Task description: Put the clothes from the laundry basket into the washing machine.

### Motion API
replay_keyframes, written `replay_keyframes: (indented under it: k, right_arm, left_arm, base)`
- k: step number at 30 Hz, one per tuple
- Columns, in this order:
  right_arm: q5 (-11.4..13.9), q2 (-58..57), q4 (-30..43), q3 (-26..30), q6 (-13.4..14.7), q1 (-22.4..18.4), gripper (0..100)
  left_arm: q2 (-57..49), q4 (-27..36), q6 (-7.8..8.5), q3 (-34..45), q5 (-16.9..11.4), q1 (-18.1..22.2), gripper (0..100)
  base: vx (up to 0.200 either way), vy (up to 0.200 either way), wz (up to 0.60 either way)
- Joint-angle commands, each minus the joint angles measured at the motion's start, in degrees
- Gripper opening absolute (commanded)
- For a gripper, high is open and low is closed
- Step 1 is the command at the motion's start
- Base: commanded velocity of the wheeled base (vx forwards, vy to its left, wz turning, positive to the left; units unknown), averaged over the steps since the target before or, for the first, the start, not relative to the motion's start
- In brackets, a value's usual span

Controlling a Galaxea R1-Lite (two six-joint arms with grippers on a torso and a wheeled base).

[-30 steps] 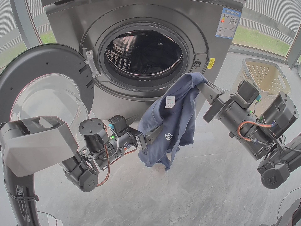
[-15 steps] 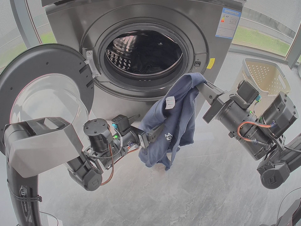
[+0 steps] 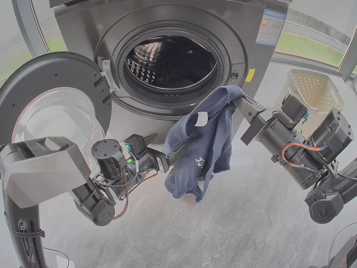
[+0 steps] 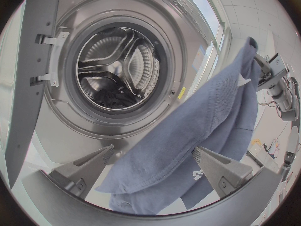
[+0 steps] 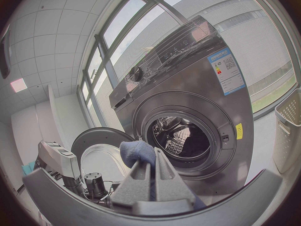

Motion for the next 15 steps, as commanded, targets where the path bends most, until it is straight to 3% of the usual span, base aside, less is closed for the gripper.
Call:
replay_keyframes:
  k: [1, 15]
  right_arm:
    - [0.0, 0.1, -0.1, 0.0, 0.0, 0.0, 0]
    - [0.0, 0.0, 0.0, 0.0, 0.0, 0.0, 0]
  left_arm:
    - [-1.1, 0.0, 0.19, 1.7, 0.0, -3.3, 100]
    - [-4.7, 0.0, 0.63, 0.8, -0.4, -8.5, 100]
  base:
    - [0.000, 0.000, 0.00]
    - [0.000, 0.000, 0.00]
